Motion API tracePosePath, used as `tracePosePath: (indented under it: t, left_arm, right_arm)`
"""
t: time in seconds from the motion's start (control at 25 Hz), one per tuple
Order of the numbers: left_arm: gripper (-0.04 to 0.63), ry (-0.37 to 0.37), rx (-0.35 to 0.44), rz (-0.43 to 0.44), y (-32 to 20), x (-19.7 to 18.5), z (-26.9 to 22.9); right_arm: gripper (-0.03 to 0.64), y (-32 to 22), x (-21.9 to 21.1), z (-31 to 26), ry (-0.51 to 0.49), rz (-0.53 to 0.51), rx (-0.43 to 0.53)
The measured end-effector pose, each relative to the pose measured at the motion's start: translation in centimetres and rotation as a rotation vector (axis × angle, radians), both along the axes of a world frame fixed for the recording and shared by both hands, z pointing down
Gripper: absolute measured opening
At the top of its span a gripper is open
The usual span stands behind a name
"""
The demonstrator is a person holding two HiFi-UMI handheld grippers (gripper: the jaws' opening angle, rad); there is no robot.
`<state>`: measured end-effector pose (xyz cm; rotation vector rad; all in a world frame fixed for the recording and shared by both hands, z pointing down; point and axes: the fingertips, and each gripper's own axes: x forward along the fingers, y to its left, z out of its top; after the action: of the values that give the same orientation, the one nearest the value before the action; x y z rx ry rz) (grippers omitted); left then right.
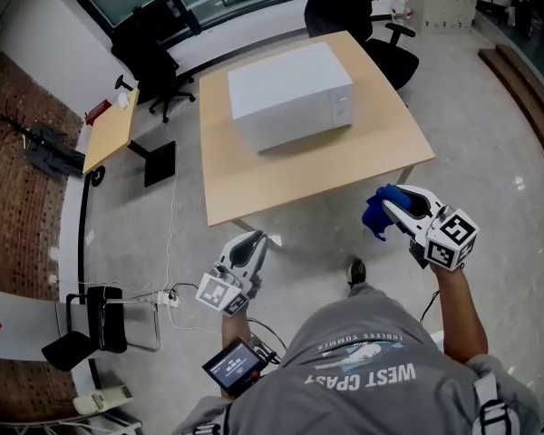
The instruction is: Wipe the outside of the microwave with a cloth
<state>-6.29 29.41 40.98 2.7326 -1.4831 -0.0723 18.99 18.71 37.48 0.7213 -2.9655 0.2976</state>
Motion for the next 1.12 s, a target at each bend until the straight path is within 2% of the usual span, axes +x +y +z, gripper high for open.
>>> tracePosePath:
  t: [0.4, 0.68, 0.88, 1.12]
  left_arm:
    - [0.060, -0.041, -0.029, -0.025, -13.0, 1.1, -0.6]
    - [0.060, -0.054, -0.013, -0.035, -19.0, 2.2, -1.0]
    - [0.058, -0.040, -0.024, -0.061, -21.7, 0.0, -0.4]
    - [0.060, -0.026, -0.039, -0.070, -24.8, -3.4, 0.4]
  right_arm:
    - [0.129, -13.7, -0.3, 0.8, -0.026, -0.043, -0.019]
    - [0.129, -21.1, -1.5, 1.8, -0.015, -0.073, -0.012]
    - [0.129, -24.8, -3.5, 3.3, -0.012, -0.065, -0.055]
    - [0.129, -29.2, -6.9, 5.8, -0.021, 0.002, -0.120]
